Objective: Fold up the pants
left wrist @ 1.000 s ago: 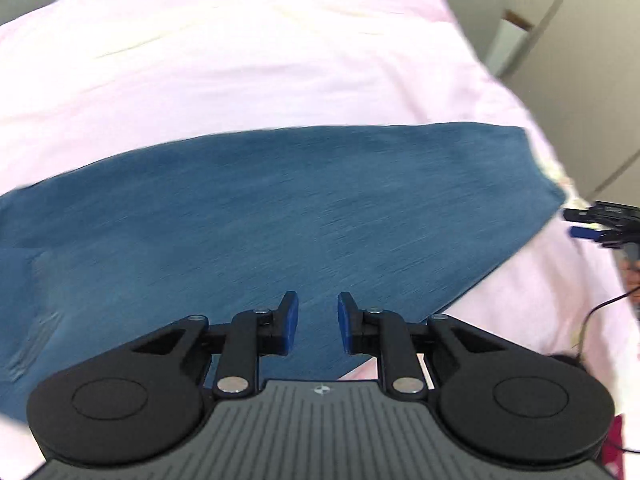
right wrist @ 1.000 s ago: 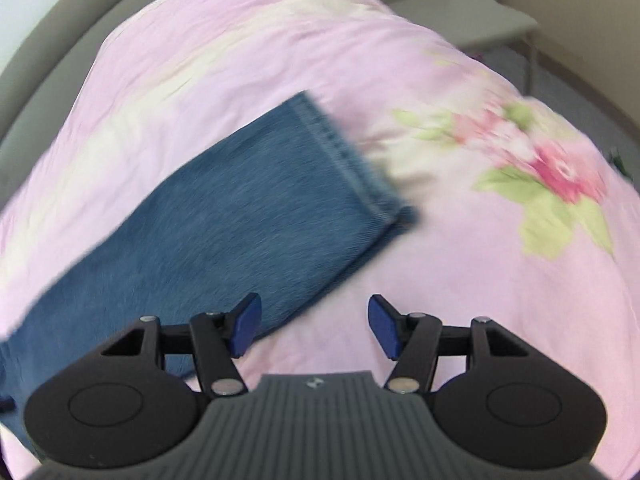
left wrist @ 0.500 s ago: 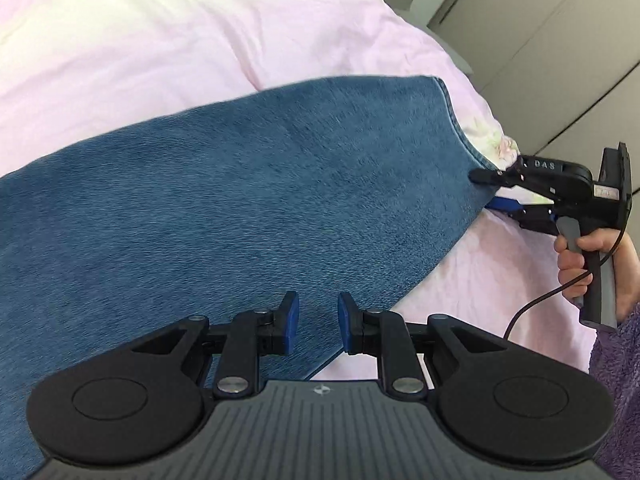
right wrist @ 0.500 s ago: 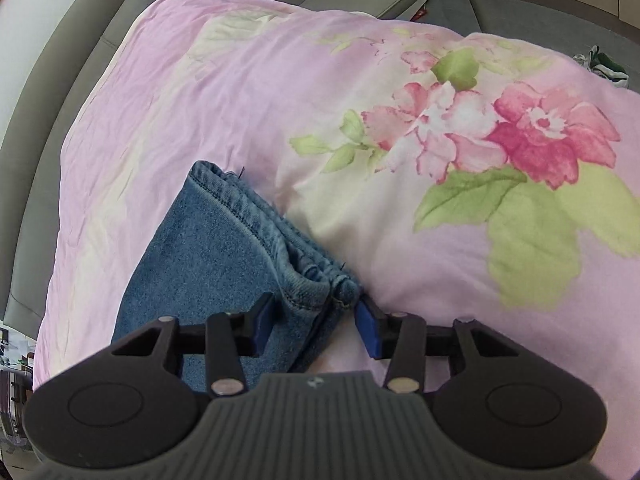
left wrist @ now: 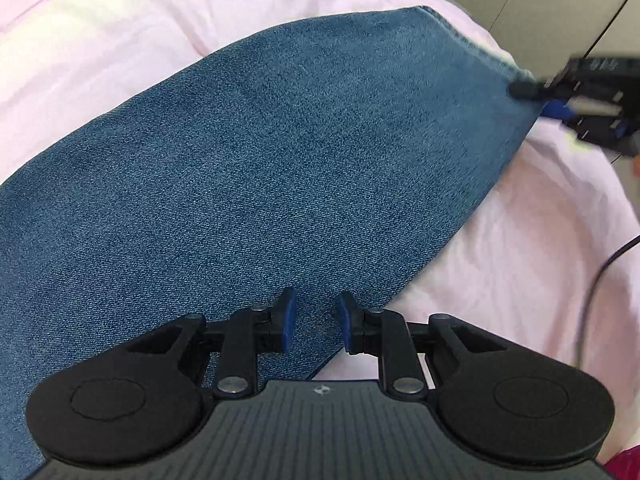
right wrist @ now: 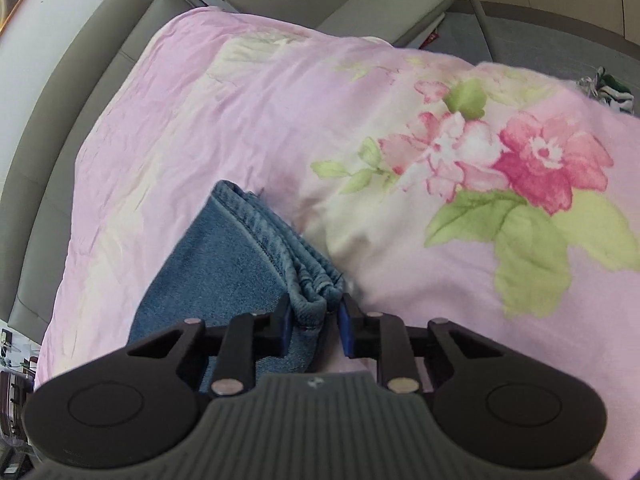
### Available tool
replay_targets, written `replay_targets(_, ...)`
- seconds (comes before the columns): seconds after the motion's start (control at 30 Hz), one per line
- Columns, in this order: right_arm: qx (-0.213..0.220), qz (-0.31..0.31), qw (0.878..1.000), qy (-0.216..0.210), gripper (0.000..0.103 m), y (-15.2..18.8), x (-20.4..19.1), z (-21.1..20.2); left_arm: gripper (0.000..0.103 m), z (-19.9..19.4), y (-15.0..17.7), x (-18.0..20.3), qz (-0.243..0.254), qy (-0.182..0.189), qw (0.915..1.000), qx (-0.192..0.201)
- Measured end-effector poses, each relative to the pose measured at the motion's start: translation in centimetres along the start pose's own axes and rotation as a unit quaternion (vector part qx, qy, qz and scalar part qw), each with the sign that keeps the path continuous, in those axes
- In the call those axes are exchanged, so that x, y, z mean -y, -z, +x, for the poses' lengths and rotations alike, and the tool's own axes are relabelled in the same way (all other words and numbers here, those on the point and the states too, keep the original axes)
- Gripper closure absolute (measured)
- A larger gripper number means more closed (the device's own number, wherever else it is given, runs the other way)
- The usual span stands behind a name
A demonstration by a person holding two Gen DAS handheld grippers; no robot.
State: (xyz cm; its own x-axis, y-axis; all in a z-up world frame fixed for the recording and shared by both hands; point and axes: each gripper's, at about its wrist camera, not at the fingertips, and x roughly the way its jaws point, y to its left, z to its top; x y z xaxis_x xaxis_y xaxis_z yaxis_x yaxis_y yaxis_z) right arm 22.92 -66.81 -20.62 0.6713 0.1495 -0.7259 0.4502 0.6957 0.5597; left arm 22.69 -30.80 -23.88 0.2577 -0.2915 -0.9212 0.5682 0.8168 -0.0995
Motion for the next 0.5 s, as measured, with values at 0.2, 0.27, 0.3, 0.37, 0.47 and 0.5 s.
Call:
replay_targets(0.2, 0.013, -0.105, 0.994, -0.017, 0.086, -0.2, -8.4, -4.8, 0.079, -0.5, 0.9, 1.2, 0.022, -0.026, 0.9992, 0.022)
replay_targets(0.27, 0.021, -0.139, 0.990, -0.024, 0.086, 0.1, -11.4, -6.2, 0.078, -1.9, 1.2, 0.0, -0.009, -0.003, 0.9992, 0.039)
replay_targets(0.3, 0.030, -0.161, 0.986, -0.025, 0.086, 0.4, -13.1, -7.2, 0.078, -3.1, 1.7, -1.1, -0.034, 0.009, 0.9980, 0.053)
replay_targets(0.37, 0.038, -0.198, 0.979, -0.033, 0.086, 1.0, -16.4, -8.7, 0.078, -5.7, 2.9, -2.9, -0.065, 0.026, 0.9940, 0.084)
replay_targets(0.47, 0.033, -0.243, 0.968, -0.050, 0.086, 2.5, -21.0, -10.1, 0.078, -9.7, 5.1, -5.8, -0.091, 0.030, 0.9883, 0.118)
replay_targets(0.5, 0.031, -0.255, 0.965, -0.056, 0.086, 3.2, -22.4, -10.3, 0.078, -11.1, 6.1, -7.0, -0.100, 0.027, 0.9863, 0.128)
